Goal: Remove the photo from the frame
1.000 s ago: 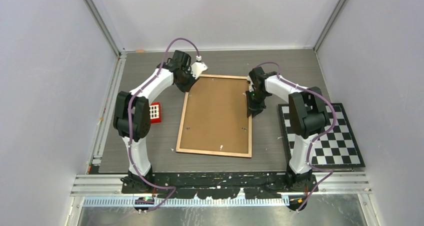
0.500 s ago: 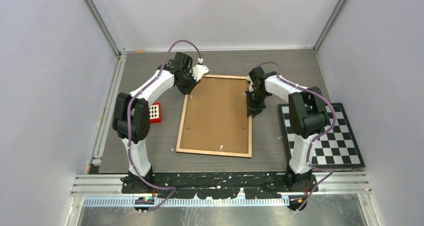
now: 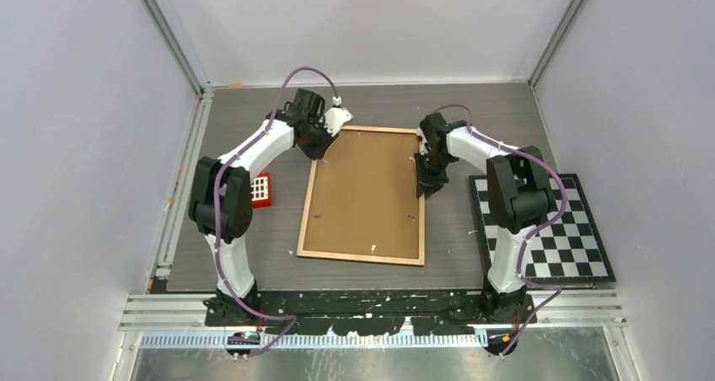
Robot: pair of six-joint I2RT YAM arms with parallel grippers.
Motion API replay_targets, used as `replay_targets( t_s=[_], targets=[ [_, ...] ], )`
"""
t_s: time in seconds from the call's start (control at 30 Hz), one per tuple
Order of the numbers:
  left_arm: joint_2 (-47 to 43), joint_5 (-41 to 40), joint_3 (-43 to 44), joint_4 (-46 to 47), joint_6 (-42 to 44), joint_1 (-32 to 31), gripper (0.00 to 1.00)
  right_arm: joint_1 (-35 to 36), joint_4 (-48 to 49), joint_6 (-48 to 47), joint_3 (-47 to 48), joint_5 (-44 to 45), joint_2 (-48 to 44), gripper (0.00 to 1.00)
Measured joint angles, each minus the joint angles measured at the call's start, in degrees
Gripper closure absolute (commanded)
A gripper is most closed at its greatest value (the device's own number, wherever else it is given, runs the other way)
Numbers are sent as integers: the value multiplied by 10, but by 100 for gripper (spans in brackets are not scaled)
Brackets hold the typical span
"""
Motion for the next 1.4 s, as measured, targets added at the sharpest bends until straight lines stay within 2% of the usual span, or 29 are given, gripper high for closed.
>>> replay_targets(
  t_s=[0.47, 0.6, 0.83, 1.07, 1.2, 1.4],
  targets=[
    [1, 28, 4, -3, -36, -1, 100, -3, -21, -12, 21, 9, 13, 100],
    [-4, 42, 4, -19, -50, 6, 100, -14, -60, -48, 73, 22, 46, 99],
    [-39, 58, 3, -40, -77, 42, 100, -43, -104, -169, 220, 62, 131, 99],
    [-87, 61, -12, -40, -88, 64, 100, -38, -149, -256, 365, 51, 215, 100],
    [-99, 62, -25, -42, -94, 67, 100, -16, -149, -297, 399, 47, 233, 100],
    [-106, 67, -33, -49, -94, 83, 100, 16, -151, -349, 396, 25, 233, 99]
  ],
)
